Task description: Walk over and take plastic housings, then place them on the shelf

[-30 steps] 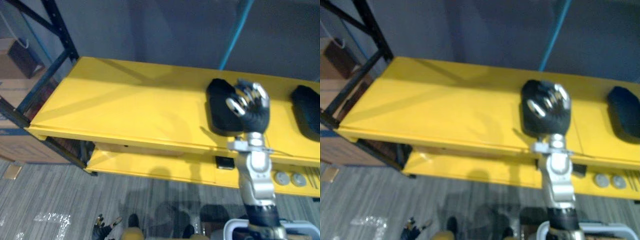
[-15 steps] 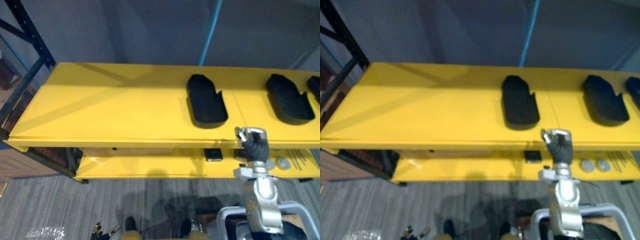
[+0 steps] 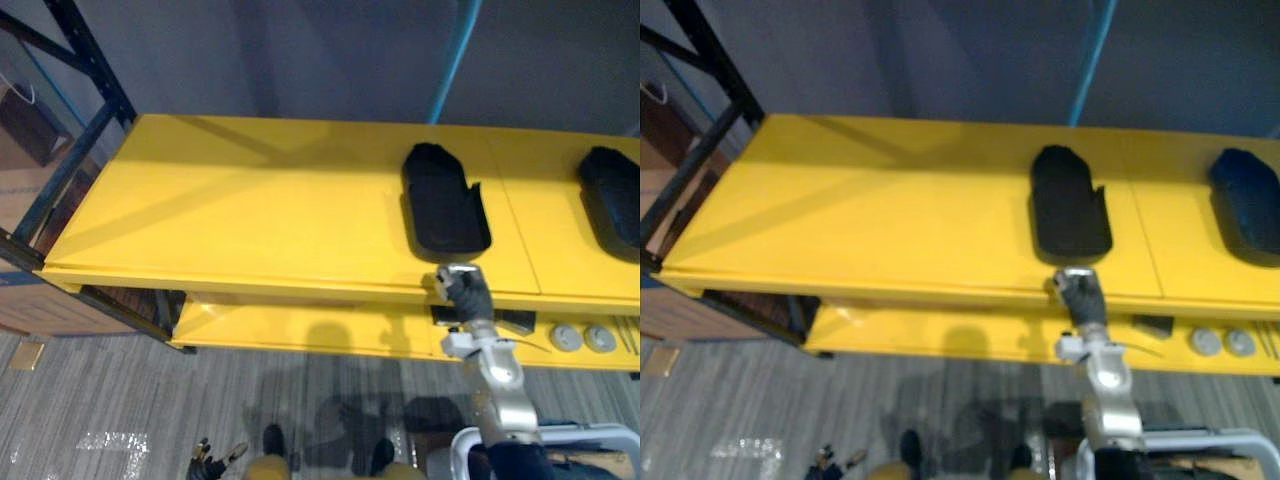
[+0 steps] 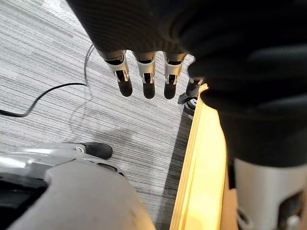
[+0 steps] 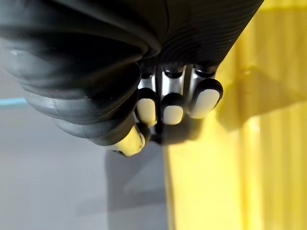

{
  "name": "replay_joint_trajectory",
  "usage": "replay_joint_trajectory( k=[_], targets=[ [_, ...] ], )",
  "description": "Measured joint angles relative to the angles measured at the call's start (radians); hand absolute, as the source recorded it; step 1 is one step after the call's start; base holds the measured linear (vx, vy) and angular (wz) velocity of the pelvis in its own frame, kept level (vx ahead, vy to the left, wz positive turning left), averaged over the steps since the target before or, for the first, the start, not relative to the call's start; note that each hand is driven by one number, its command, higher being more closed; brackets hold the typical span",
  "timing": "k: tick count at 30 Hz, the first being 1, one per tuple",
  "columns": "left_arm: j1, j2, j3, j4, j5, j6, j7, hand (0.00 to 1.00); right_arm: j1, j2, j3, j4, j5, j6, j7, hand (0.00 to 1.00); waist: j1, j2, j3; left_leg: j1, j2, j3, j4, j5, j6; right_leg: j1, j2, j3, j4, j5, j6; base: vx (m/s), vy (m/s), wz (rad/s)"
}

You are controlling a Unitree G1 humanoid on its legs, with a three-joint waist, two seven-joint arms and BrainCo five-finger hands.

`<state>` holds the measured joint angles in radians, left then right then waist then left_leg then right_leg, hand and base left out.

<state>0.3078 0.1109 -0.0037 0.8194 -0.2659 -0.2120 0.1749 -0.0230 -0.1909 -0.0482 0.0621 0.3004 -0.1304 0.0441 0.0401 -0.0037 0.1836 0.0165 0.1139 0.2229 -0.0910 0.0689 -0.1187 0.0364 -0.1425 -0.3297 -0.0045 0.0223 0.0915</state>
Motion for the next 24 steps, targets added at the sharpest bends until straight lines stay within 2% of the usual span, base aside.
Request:
replay_joint_trajectory(
  k=[7, 14, 19, 24],
  targets=[
    [0.0, -0.002, -0.002, -0.006, 0.0, 0.003, 0.0, 0.0, 0.0, 0.0, 0.002, 0.04, -0.001, 0.028, -0.001, 1.0, 0.001, 0.004, 0.001, -0.012, -0.008, -0.006, 0.0, 0.0, 0.002, -0.001, -0.009, -0.003, -0.001, -0.01, 0.016, -0.04, 0.008, 0.03],
    [-0.002, 0.002, -0.013, -0.015, -0.001, 0.007, 0.001, 0.0, 0.005, 0.011, 0.007, 0.051, -0.001, 0.018, -0.023, 1.0, -0.002, 0.001, 0.002, -0.017, -0.02, -0.022, 0.0, 0.003, 0.008, 0.0, -0.017, -0.021, -0.001, 0.004, 0.018, 0.06, 0.013, 0.08],
    [-0.006, 0.0, -0.014, -0.017, -0.002, 0.011, 0.008, 0.0, -0.048, 0.012, 0.011, 0.104, -0.002, 0.017, -0.079, 1.0, 0.001, 0.01, 0.007, -0.017, -0.02, -0.023, 0.0, 0.007, 0.014, 0.0, -0.017, -0.02, -0.002, 0.002, 0.008, -0.05, 0.003, 0.0],
    [-0.009, -0.003, -0.018, -0.017, -0.002, 0.013, 0.009, 0.0, -0.091, 0.012, 0.009, 0.135, -0.006, 0.018, -0.122, 1.0, 0.003, 0.023, 0.017, -0.021, -0.02, -0.026, 0.0, 0.008, 0.015, 0.0, -0.017, -0.02, -0.003, -0.001, 0.013, -0.07, 0.003, 0.02]
  ],
)
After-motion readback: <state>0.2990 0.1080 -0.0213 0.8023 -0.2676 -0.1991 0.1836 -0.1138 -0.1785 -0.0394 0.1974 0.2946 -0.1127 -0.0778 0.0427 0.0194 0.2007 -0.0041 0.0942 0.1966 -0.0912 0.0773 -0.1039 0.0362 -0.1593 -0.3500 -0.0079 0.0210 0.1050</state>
